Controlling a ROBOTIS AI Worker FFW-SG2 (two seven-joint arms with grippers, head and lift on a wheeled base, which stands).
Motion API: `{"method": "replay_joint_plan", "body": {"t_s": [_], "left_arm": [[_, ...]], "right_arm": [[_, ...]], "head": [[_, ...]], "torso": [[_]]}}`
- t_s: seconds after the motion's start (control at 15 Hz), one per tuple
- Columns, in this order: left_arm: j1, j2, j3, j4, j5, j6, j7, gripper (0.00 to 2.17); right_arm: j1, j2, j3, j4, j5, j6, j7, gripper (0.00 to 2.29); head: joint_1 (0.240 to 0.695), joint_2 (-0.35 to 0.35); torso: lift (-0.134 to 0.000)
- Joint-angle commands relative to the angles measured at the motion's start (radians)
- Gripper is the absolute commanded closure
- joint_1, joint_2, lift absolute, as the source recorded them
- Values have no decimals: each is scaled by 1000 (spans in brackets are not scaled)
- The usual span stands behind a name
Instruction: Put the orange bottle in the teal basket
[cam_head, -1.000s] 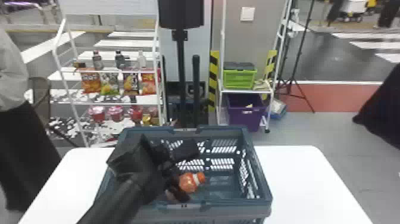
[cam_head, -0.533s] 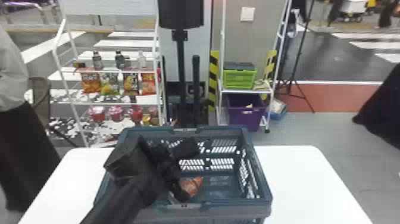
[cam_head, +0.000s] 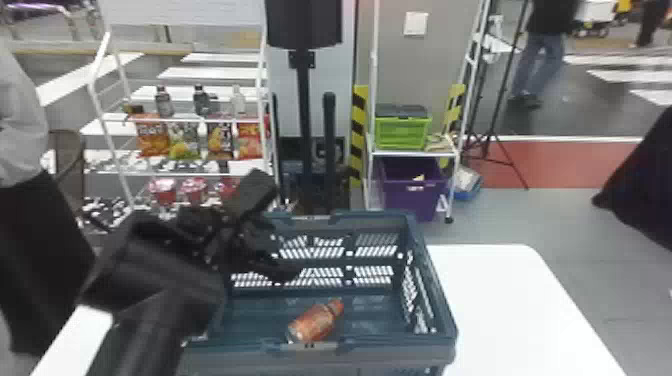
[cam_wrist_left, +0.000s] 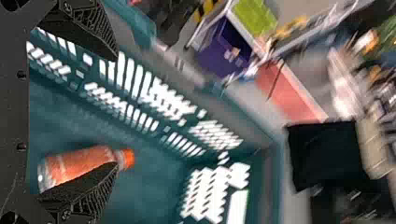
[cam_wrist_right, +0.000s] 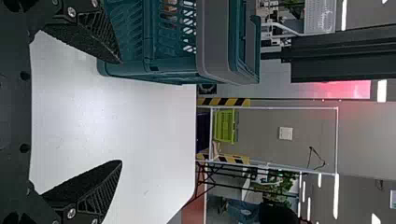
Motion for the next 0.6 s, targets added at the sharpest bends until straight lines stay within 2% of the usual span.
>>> {"method": "replay_joint_plan", "body": {"t_s": [0.0, 0.27, 0.4, 0.47, 0.53], "left_arm": [[114, -20, 119, -237, 126, 79, 43, 110], [375, -44, 306, -605, 384, 184, 176, 110], [530, -44, 392, -731, 498, 184, 263, 110], [616, -44, 438, -774, 567, 172, 291, 110], [694, -44, 459, -800, 606, 119, 311, 110]], "right_arm": [[9, 0, 0, -16, 3, -10, 1, 130], [23, -8, 0, -56, 3, -10, 3, 130], [24, -19, 0, -70, 2, -16, 3, 130], [26, -26, 1, -76, -3, -22, 4, 130], [26, -31, 3, -80, -6, -22, 4, 130]], "head": [[499, 0], [499, 0], [499, 0], [499, 0], [499, 0]], "torso": [[0], [0], [0], [0], [0]]}}
